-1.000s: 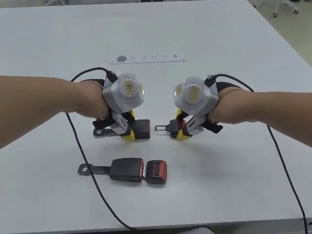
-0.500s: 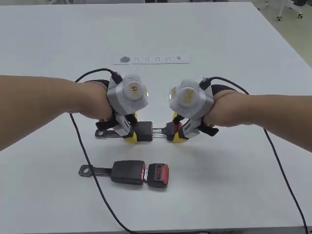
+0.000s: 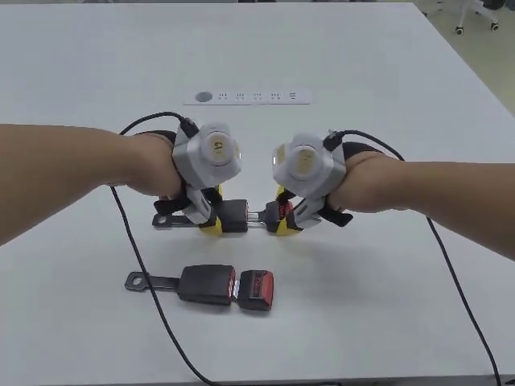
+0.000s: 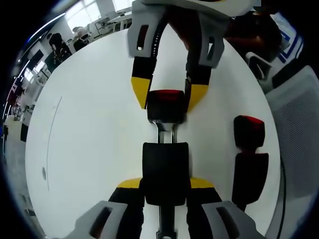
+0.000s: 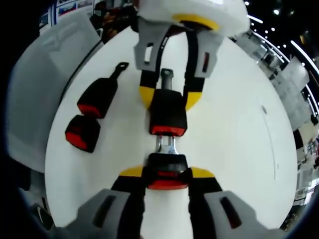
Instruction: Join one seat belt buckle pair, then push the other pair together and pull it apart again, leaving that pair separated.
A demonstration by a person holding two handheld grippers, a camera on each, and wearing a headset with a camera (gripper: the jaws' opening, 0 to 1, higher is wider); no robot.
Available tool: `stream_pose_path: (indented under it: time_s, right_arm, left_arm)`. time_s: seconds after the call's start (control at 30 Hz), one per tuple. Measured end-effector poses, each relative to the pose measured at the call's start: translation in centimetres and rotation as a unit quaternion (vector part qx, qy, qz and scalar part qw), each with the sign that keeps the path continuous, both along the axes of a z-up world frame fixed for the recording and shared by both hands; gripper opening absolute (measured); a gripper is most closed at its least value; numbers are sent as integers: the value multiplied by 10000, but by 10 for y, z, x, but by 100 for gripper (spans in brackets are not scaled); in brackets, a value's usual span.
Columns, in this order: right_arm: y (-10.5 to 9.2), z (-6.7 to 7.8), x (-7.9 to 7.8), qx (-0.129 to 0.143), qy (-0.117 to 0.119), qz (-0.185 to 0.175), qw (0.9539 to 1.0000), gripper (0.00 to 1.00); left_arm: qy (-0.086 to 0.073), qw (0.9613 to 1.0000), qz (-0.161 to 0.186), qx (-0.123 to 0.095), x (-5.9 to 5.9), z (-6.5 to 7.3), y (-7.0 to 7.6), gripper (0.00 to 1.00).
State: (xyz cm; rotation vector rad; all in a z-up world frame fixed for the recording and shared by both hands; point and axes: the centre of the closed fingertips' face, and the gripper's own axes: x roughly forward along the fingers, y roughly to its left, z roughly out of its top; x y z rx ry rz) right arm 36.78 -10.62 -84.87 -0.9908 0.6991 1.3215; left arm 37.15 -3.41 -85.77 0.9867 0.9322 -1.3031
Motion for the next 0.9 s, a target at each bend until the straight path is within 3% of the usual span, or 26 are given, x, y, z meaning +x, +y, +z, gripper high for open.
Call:
stream_pose_path:
  time_s: [0.23,0.43,0.7,0.9]
  right_arm:
    - [5,-2,0,28,63,-29,10000,31]
    - [6,-1,-1,1,-42,69,10000,30]
    - [8,-2,0,52,41,16,10000,29]
    - [20,-2,0,143,65,64,9999,28]
  left_arm:
    - [-6,10000,13,16,-1,0,0,32]
    - [27,9999,-70,93,-2,-1,0,32]
    - [71,9999,-129,16,-2,-1,-1,32]
    - [92,9999,-135,45,-2,-1,0,32]
